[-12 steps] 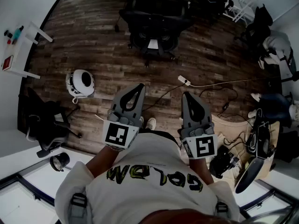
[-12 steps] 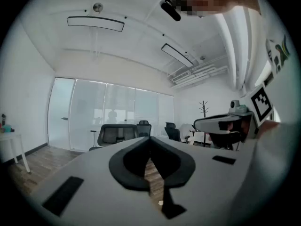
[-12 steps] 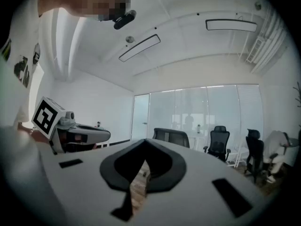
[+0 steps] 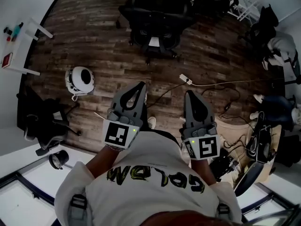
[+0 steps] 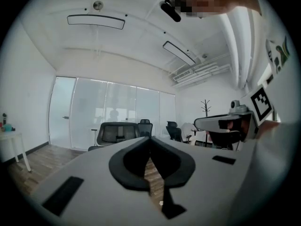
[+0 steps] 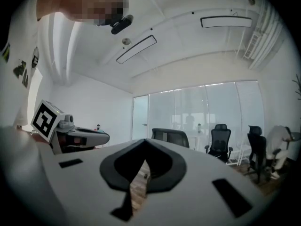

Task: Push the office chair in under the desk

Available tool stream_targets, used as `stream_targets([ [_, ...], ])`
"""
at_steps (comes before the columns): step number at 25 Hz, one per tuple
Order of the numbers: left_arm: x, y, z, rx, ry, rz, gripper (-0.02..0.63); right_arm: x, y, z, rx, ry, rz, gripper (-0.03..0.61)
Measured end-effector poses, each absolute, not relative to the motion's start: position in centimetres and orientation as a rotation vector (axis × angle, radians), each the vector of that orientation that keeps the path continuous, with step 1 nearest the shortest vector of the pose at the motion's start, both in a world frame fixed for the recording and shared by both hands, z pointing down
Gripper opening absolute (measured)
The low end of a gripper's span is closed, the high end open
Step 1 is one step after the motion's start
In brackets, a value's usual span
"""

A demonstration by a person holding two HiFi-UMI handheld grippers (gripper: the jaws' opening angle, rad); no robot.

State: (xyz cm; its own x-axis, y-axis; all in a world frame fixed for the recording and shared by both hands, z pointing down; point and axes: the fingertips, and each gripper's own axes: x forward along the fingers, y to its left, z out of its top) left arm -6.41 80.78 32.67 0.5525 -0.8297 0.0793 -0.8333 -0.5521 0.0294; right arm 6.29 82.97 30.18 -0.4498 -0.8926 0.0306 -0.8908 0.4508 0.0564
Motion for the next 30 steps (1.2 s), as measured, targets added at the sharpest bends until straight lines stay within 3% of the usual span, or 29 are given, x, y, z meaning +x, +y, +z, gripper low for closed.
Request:
stream_targets([
  [30,-12.9,53.0,33.4,2.781,-1.395,0.137,0.012,-0.5,56.1,30.9,1.617,-2.559,-0.053,0.011],
])
